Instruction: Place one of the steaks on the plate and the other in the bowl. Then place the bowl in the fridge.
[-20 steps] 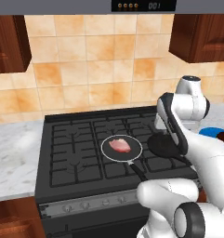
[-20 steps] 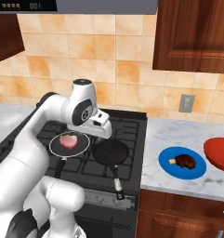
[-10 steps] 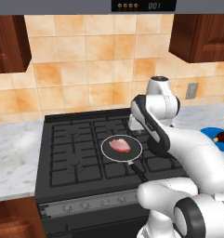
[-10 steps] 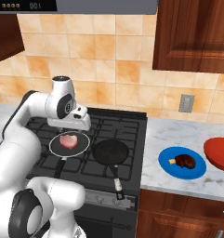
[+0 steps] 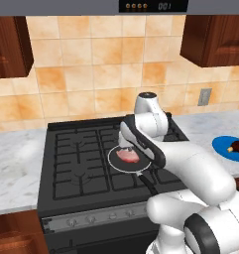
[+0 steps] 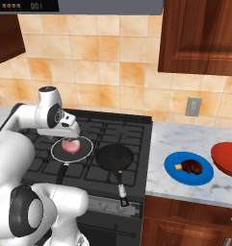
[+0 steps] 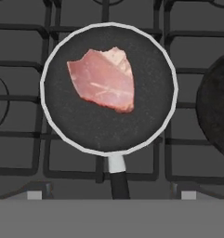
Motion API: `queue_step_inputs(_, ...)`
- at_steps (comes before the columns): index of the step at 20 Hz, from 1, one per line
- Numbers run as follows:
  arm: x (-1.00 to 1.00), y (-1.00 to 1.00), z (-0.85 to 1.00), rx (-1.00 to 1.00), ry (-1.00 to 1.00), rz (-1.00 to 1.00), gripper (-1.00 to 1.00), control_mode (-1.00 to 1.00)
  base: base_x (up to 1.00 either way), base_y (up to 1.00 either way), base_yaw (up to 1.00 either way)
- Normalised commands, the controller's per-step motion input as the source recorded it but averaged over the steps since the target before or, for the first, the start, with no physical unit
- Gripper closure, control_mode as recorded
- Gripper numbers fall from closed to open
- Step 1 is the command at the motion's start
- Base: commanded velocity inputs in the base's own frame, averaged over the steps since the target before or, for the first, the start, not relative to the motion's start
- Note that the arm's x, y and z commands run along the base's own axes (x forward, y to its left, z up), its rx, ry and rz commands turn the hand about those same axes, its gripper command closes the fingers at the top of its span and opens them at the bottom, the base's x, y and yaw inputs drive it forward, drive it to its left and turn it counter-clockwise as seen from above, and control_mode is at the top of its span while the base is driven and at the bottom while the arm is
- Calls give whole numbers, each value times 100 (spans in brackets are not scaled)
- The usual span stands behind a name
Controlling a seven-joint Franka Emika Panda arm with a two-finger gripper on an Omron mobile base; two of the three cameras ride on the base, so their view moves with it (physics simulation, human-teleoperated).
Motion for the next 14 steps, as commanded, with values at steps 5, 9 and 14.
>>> queue_step_inputs(5, 3, -10, -35, -2, 2, 0, -100, -100, 0, 0, 0)
queue_step_inputs(9, 6, 0, -35, 0, 3, 0, -100, -100, 0, 0, 0)
queue_step_inputs(14, 22, 0, -36, 0, 0, 0, -100, -100, 0, 0, 0)
